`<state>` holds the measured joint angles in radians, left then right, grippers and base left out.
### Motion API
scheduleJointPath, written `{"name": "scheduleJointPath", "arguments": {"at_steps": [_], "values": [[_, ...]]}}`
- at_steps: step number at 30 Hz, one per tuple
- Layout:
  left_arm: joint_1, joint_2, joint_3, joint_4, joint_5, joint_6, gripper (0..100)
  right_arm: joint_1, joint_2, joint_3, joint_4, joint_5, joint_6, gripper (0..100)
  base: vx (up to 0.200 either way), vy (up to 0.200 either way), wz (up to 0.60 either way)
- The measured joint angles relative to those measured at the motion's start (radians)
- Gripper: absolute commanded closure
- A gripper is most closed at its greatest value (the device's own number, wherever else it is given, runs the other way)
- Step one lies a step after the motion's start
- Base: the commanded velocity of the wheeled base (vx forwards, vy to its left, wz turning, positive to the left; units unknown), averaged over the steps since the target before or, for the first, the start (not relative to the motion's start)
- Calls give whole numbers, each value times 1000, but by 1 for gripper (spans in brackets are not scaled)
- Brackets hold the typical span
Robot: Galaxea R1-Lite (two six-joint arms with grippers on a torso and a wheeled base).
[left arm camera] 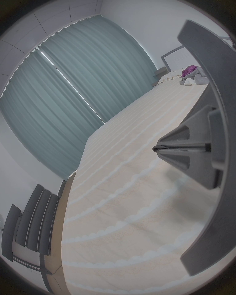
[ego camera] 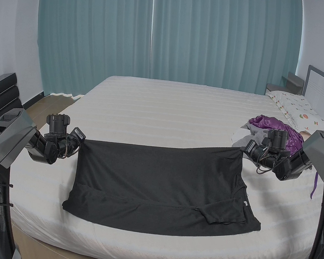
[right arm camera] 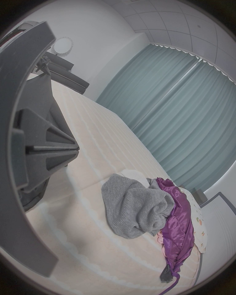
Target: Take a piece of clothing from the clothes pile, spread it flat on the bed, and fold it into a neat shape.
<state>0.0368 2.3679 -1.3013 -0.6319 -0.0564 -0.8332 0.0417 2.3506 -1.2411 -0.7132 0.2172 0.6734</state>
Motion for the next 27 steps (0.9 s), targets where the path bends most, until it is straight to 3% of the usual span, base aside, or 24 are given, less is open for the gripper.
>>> {"name": "scheduleJointPath", "arguments": {"at_steps": [20,27], "values": [[-1,-124,226,-2,-12,51,100,-57,-134,270,0,120,-7,100,0,0,0],[-2,-143,198,-1,-12,53,100,-57,-150,272,-4,117,-3,100,0,0,0]]}}
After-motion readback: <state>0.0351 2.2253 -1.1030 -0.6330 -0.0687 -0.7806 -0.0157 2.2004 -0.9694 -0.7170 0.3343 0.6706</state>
